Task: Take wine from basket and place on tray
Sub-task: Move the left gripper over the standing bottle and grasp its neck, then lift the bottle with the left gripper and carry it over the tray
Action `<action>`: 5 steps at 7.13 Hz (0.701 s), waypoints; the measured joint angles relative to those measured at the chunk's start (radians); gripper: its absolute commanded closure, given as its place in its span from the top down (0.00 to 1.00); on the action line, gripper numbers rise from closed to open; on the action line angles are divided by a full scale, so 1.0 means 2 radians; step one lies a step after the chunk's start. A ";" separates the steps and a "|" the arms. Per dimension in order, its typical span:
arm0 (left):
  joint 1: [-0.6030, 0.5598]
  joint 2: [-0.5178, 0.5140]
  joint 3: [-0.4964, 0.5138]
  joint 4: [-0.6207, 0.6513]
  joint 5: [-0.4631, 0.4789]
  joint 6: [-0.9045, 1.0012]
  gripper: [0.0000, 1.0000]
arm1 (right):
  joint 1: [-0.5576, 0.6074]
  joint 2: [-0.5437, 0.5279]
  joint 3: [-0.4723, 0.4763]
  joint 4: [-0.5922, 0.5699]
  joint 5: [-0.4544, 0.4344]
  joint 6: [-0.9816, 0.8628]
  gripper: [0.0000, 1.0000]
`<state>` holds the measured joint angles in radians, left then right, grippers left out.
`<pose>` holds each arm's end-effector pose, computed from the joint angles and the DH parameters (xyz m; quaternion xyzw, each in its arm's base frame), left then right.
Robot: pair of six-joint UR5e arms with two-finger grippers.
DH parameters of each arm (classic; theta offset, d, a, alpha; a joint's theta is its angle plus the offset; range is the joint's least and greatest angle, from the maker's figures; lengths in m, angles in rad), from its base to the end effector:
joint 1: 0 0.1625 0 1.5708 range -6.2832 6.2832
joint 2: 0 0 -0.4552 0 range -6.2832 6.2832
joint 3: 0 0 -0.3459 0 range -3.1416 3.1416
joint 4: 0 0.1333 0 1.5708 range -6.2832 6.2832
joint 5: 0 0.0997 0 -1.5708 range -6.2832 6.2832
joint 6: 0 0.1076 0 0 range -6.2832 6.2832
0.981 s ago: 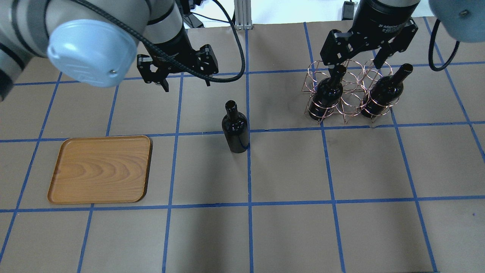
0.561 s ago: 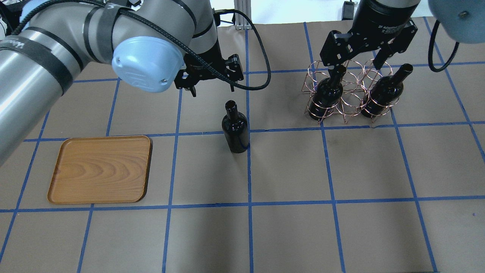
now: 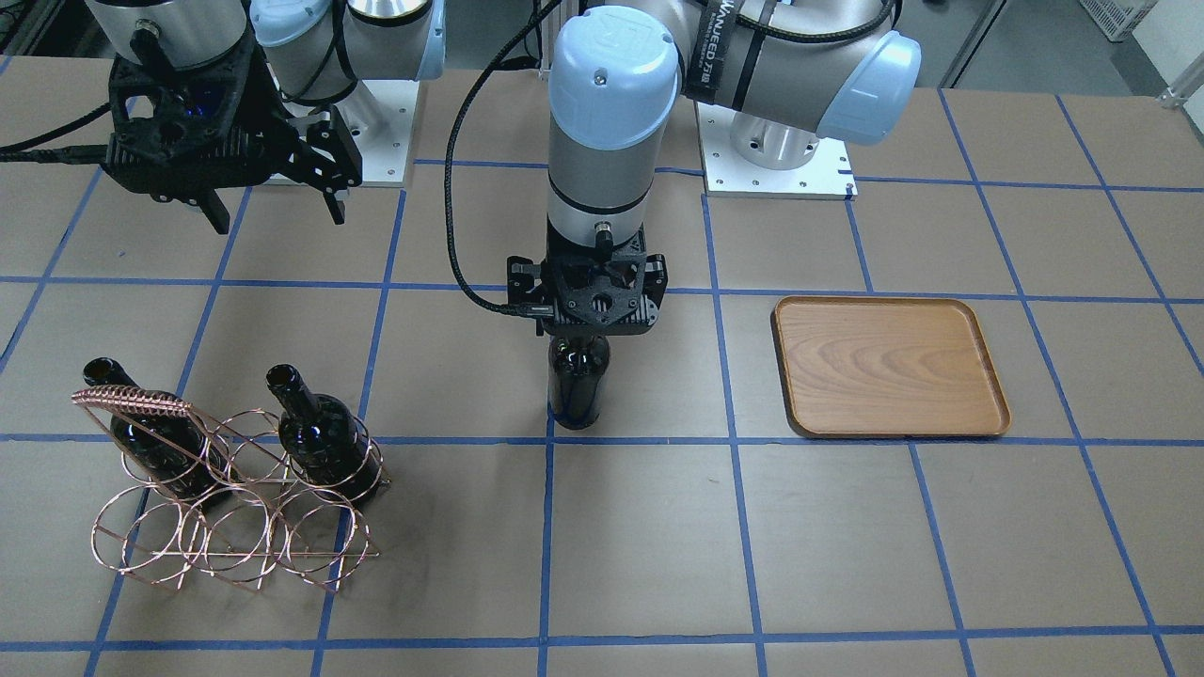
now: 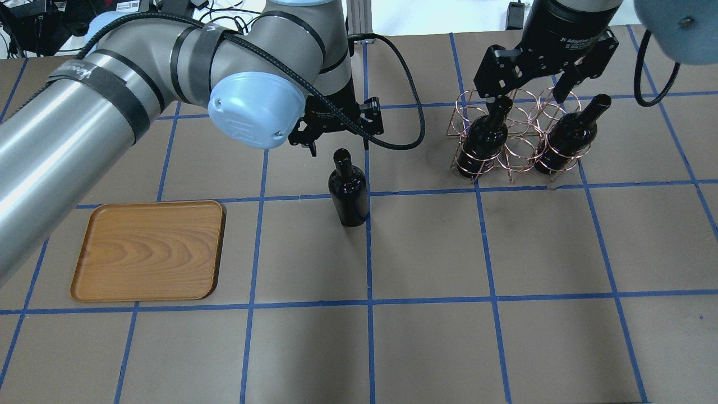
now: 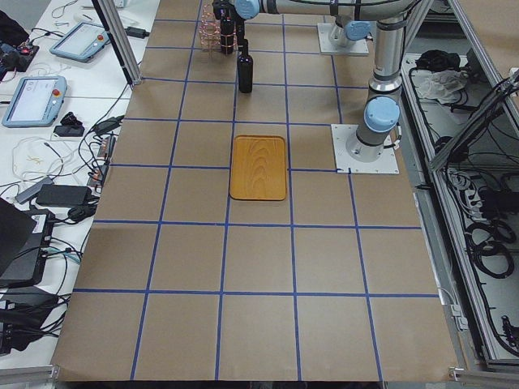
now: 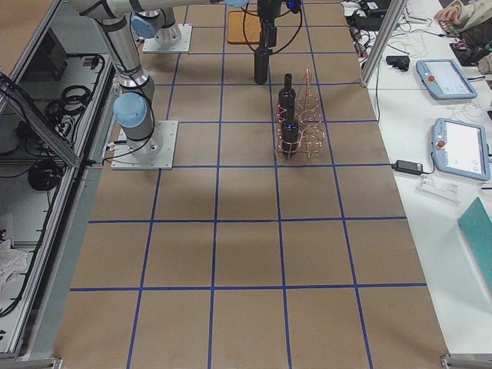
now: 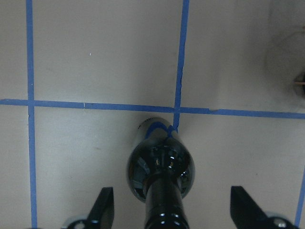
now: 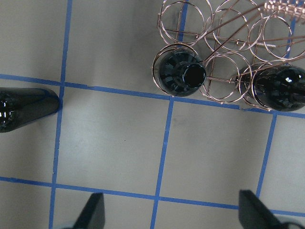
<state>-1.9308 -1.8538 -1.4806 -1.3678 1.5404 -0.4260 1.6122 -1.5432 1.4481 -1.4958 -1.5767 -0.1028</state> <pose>-0.3277 -0.4829 0.4268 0.0329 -0.9993 -0.0011 0.0160 0.1515 -0.4529 0.5448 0.0720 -0.9973 0.0100 0.0033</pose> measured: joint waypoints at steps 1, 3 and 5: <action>-0.001 0.002 -0.002 -0.003 0.000 0.000 0.37 | 0.000 0.000 0.000 0.000 0.000 0.000 1.00; -0.003 0.006 -0.006 -0.013 0.000 0.003 0.12 | 0.000 0.000 0.000 0.000 0.001 0.000 1.00; -0.002 0.011 -0.007 -0.020 0.001 0.006 0.00 | 0.001 0.000 0.003 0.000 0.002 0.000 1.00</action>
<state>-1.9348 -1.8315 -1.4936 -1.4083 1.5422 -0.4133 1.6140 -1.5435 1.4540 -1.4955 -1.5736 -0.1028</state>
